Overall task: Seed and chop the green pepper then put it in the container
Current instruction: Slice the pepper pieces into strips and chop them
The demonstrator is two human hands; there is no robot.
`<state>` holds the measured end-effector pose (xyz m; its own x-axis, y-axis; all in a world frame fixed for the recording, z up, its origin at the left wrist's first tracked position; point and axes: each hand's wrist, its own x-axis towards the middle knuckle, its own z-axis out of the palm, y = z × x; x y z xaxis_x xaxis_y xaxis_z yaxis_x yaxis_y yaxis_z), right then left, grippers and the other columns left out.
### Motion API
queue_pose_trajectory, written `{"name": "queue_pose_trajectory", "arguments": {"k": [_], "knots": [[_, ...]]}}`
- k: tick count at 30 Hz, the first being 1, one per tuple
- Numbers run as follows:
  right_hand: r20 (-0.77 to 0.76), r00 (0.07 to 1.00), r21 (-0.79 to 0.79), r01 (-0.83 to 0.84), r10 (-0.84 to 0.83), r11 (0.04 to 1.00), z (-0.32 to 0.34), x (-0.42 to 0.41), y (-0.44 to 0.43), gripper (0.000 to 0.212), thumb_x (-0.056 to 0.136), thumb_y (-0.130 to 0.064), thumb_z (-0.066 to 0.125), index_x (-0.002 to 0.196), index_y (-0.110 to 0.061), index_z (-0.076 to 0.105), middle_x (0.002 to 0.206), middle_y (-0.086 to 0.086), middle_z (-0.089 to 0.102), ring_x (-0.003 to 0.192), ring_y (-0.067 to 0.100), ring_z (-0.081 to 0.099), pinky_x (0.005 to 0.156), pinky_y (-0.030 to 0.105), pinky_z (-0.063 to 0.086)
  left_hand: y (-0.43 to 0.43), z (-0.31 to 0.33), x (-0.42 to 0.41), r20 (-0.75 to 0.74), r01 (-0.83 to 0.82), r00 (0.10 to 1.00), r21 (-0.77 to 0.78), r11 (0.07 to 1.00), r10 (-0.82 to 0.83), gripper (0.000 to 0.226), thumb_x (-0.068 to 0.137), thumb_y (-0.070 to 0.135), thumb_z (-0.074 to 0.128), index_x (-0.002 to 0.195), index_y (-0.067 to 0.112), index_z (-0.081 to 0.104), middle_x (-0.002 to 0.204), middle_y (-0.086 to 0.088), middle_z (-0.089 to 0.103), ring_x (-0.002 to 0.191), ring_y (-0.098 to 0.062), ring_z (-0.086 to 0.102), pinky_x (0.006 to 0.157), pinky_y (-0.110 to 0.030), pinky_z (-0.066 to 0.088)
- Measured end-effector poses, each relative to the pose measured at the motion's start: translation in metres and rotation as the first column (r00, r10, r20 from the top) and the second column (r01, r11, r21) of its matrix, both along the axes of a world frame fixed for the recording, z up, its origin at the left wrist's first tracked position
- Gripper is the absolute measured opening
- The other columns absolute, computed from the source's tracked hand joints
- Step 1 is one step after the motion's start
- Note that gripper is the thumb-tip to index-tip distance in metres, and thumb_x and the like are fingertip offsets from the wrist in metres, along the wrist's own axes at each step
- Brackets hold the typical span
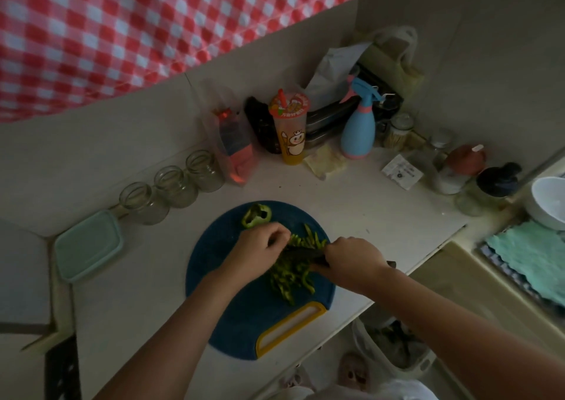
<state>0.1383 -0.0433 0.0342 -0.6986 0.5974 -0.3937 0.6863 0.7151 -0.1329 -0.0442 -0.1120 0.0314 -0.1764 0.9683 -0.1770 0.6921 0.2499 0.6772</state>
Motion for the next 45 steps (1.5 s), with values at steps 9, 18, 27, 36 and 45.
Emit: {"name": "queue_pose_trajectory", "arguments": {"k": [9,18,27,36,45], "knots": [[-0.139,0.9,-0.225,0.378,-0.413,0.898,-0.014,0.023,0.005,0.047,0.097,-0.048,0.04,0.065,-0.013,0.048,0.057,0.0,0.043,0.051,0.013,0.043,0.046,0.025,0.031,0.055,-0.024,-0.066,-0.083,-0.105,0.992,-0.185,0.977,0.091,0.063,0.082,0.006,0.065,0.138,0.022,0.041,0.143,-0.01,0.036,0.13,-0.024,0.039,0.106,-0.027,0.032],[-0.214,0.75,-0.388,0.522,-0.626,0.759,-0.016,0.028,-0.008,0.053,0.094,-0.048,0.048,0.058,-0.011,0.039,0.053,0.003,0.04,0.047,0.015,0.038,0.046,0.027,0.026,0.072,-0.034,-0.068,-0.137,-0.072,0.99,-0.332,0.941,0.027,0.031,0.089,0.016,0.058,0.12,0.015,0.057,0.122,-0.009,0.058,0.103,-0.02,0.054,0.082,-0.025,0.041],[-0.226,0.786,-0.488,0.42,-0.575,0.765,-0.02,0.013,-0.036,0.052,0.095,-0.046,0.046,0.056,-0.012,0.04,0.05,0.001,0.04,0.044,0.01,0.038,0.042,0.021,0.025,0.014,-0.034,-0.075,0.102,-0.387,0.881,-0.403,0.829,0.461,0.006,0.086,-0.001,0.055,0.086,0.005,0.057,0.096,-0.016,0.061,0.083,-0.024,0.059,0.081,-0.037,0.054],[-0.158,0.815,-0.647,0.341,-0.557,0.682,-0.042,-0.018,-0.089,0.052,0.094,-0.051,0.046,0.063,-0.009,0.044,0.058,0.006,0.044,0.046,0.011,0.04,0.044,0.024,0.027,-0.07,-0.046,-0.049,0.348,-0.586,0.582,-0.447,0.676,0.735,0.028,0.09,0.0,0.045,0.113,0.015,0.052,0.12,-0.014,0.052,0.092,-0.022,0.058,0.056,-0.021,0.056],[-0.163,0.845,-0.57,0.341,-0.509,0.748,-0.059,-0.025,-0.104,0.055,0.094,-0.054,0.042,0.062,-0.01,0.045,0.063,0.009,0.052,0.064,0.022,0.054,0.058,0.032,0.036,-0.098,-0.048,-0.033,0.265,-0.419,0.831,-0.282,0.863,0.49,0.076,0.069,0.008,0.08,0.133,0.02,0.041,0.122,-0.002,0.052,0.107,-0.014,0.054,0.083,-0.019,0.048]]}}
